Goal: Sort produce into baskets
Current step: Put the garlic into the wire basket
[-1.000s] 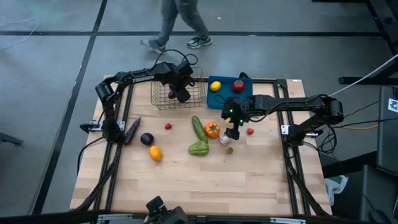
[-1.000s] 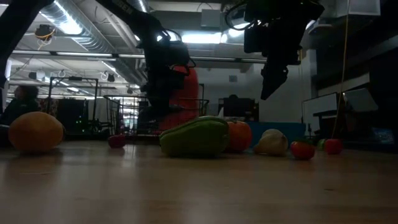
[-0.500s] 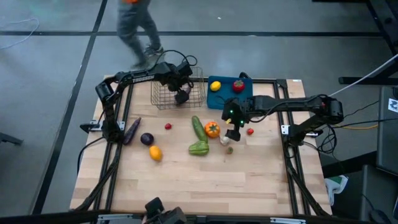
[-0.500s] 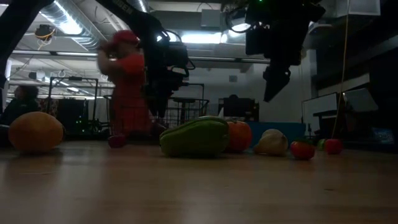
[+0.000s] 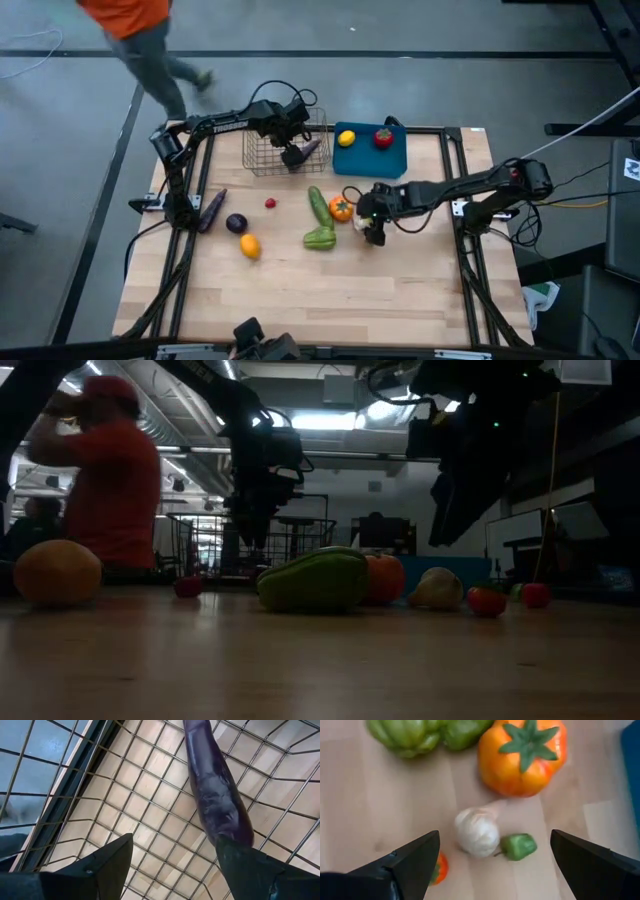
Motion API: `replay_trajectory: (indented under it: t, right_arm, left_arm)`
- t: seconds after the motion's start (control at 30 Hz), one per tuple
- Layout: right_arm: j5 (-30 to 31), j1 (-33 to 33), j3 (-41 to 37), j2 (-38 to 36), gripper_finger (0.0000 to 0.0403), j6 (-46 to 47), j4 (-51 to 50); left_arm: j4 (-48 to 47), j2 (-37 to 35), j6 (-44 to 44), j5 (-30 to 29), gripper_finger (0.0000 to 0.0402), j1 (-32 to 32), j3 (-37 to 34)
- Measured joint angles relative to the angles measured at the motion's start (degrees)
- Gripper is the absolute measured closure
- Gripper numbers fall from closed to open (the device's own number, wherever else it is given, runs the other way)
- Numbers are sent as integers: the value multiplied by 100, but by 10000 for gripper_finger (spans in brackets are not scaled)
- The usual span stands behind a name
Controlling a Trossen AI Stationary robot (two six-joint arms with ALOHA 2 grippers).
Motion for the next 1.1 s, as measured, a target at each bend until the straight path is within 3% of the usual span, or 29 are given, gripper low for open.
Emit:
replay_trajectory:
  t: [0.53, 0.67, 1.0, 1.1]
  right_arm:
    - [-67, -15, -4, 1124, 37, 10, 364]
    - [-67, -15, -4, 1173, 78, 9, 364]
    - [-67, -15, 202, 1149, 229, -45, 213]
    - [-69, -15, 425, 1149, 252, -122, -80]
  left_arm:
    - [-1, 0, 9, -2, 121, 0, 0]
    - [5, 0, -77, 0, 121, -11, 0]
    - [21, -210, -114, 1, 121, -76, 146]
    - [18, -348, -129, 0, 121, -76, 285]
